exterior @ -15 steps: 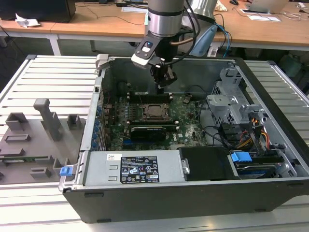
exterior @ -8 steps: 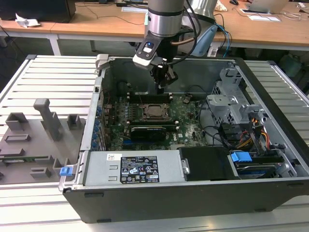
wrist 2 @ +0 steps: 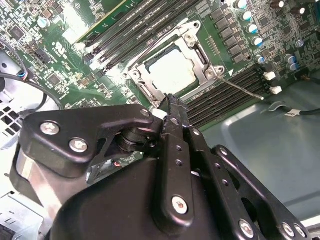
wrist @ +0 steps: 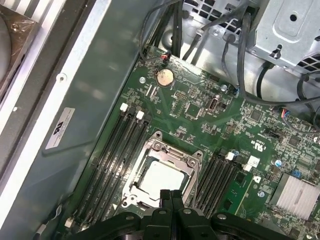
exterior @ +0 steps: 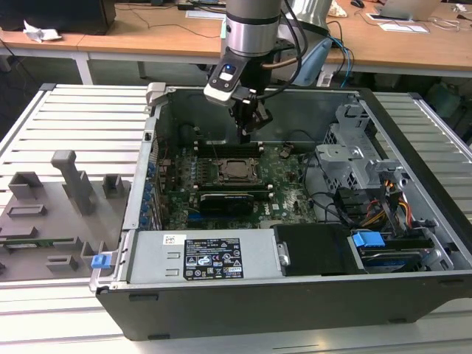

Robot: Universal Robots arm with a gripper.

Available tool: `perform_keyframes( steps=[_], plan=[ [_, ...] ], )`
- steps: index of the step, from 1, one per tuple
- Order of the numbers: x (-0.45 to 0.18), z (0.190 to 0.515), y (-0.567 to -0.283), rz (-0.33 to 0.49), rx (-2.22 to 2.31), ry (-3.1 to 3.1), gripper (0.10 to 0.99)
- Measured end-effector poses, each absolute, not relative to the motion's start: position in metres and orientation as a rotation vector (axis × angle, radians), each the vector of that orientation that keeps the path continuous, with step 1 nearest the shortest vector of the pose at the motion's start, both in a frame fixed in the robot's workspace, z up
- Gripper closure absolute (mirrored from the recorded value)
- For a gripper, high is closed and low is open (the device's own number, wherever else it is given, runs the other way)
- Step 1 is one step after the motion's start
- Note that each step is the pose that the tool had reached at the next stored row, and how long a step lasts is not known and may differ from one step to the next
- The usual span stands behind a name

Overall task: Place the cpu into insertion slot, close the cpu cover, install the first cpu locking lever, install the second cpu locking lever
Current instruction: 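Install the first cpu locking lever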

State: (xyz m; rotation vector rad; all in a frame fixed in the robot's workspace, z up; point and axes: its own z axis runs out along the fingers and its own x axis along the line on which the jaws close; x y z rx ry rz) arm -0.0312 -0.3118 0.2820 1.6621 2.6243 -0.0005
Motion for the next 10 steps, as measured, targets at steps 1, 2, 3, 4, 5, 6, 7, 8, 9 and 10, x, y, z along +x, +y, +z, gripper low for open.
perform_keyframes(
  steps=[1,2,3,4,5,6,7,8,9,10],
  plan=[
    [-0.0312,0.282,-0.3118,0.0,1.653,2.63,0.98],
    [-0.0312,0.282,-0.3118,0.0,1.645,2.635,0.98],
    [-0.0312,0.282,-0.3118,0.0,1.635,2.641,0.98],
    [-0.0312,0.282,-0.3118,0.0,1.624,2.648,0.98],
    [-0.0312,0.282,-0.3118,0.0,1.612,2.655,0.98],
    [-0.0312,0.282,-0.3119,0.0,1.604,2.66,0.98],
    [-0.0313,0.282,-0.312,0.001,1.6,2.663,0.98],
    [-0.0316,0.282,-0.3122,0.001,1.595,2.666,0.98],
    [-0.0315,0.282,-0.3122,0.001,1.586,2.671,0.98],
    [-0.0315,0.282,-0.3122,0.001,1.575,2.677,0.98]
  ],
)
